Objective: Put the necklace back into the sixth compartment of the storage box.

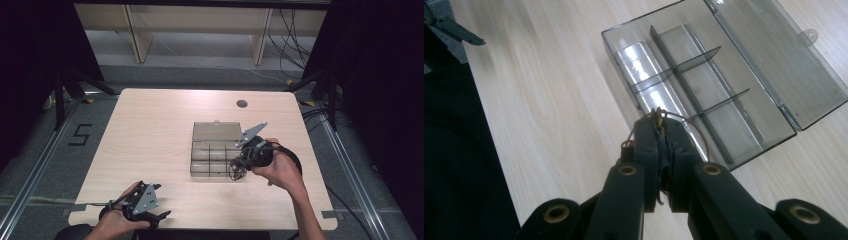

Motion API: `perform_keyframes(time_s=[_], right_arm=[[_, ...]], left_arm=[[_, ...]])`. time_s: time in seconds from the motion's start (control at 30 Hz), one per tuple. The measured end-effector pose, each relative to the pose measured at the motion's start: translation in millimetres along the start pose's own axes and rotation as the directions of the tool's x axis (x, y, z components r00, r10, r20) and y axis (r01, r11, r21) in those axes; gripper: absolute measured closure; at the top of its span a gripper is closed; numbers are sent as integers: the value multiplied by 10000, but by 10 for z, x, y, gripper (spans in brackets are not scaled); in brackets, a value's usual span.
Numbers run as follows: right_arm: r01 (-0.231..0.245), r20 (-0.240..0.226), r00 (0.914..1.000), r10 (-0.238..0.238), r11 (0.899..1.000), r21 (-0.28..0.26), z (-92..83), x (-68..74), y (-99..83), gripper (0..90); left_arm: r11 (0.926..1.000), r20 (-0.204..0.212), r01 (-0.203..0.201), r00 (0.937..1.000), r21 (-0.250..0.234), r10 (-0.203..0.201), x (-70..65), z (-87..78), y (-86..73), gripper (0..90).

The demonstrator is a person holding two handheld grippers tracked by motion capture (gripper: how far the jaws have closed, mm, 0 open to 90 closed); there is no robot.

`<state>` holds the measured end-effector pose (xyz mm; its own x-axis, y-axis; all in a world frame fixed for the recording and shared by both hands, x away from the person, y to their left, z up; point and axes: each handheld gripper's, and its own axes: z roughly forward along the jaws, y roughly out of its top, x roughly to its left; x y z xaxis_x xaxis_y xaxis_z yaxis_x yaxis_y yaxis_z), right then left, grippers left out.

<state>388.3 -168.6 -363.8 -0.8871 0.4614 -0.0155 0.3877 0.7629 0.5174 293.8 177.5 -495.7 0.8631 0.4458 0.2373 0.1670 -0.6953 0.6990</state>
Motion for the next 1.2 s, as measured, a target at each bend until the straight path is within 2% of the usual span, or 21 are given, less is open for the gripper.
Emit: perform_keyframes(time_s=[0.07, 0.1, 0.2, 0.23, 0.27, 0.33, 0.37, 0.4, 0.53, 0.57, 0.77, 0.8, 0.83, 0.87, 0.9, 0.97, 1.0, 1.07, 1.2], right_arm=[[-67, 129, 9999, 68, 9999, -77, -5, -30, 7, 870], [-284, 194, 9994, 284, 9996, 11, -7, -35, 13, 870], [-21, 235, 9997, 24, 9999, -127, 4, -100, 35, 870], [-201, 276, 9994, 203, 9998, -71, 0, -107, 41, 869], [-166, 404, 9990, 170, 9998, -93, -3, -122, 49, 869], [-211, 413, 9989, 217, 9997, -154, 4, -150, 63, 869], [-409, 357, 9985, 411, 9991, -64, 5, -159, 71, 870], [-237, 428, 9988, 244, 9996, -171, 9, -184, 78, 869], [-224, 498, 9985, 234, 9996, -188, 41, -248, 98, 870], [-430, 479, 9979, 434, 9990, -90, 45, -256, 104, 869], [-314, 477, 9984, 313, 9995, 28, 126, -361, 107, 869], [-756, 450, 9962, 747, 9970, 172, 128, -347, 105, 869], [-436, 440, 9981, 432, 9990, 77, 147, -377, 105, 869], [-323, 449, 9985, 319, 9994, 83, 163, -395, 105, 869], [-563, 477, 9973, 554, 9983, 175, 173, -392, 103, 869], [-694, 397, 9969, 683, 9972, 276, 210, -401, 100, 869], [-417, 389, 9984, 406, 9988, 274, 234, -429, 100, 869], [-660, 381, 9972, 645, 9970, 406, 265, -433, 92, 869], [-742, 315, 9969, 724, 9955, 597, 340, -461, 76, 869]], left_arm=[[10000, 0, 15, 10000, -18, -15, 2, 2, 0, 150], [10000, 4, 21, 10000, -27, -21, 0, 2, -1, 150], [10000, -1, 22, 10000, -19, -22, 3, 1, 0, 150], [10000, -4, 10, 10000, -23, -10, 4, 0, 0, 150], [10000, 0, 11, 10000, -19, -11, 4, 0, 0, 150], [10000, 10, -4, 10000, -21, 4, 2, -2, 0, 150], [10000, -6, -12, 10000, -17, 12, 4, -3, 1, 150], [10000, -32, -68, 10000, 35, 68, 10, -8, 3, 150], [10000, -25, -11, 10000, -51, 11, 8, -9, 2, 150], [10000, -7, 0, 10000, -85, 0, 8, -5, 1, 150], [9999, 23, 26, 10000, -125, -26, 2, -10, 4, 150], [9999, 27, 15, 10000, -125, -15, 1, -10, 4, 150], [9999, 24, -6, 10000, -118, 6, 1, -10, 5, 150], [9999, 37, -10, 10000, -113, 11, 0, -9, 6, 150], [9997, 36, 37, 10000, -261, -36, -4, 2, 2, 150], [9999, -42, -21, 10000, -120, 20, -2, -3, 6, 150], [9998, -13, 39, 10000, -186, -39, -5, -1, 5, 150], [9997, 3, 26, 10000, -232, -26, -1, -6, 4, 150], [9999, 14, -32, 10000, -108, 32, 2, -6, 7, 150]])
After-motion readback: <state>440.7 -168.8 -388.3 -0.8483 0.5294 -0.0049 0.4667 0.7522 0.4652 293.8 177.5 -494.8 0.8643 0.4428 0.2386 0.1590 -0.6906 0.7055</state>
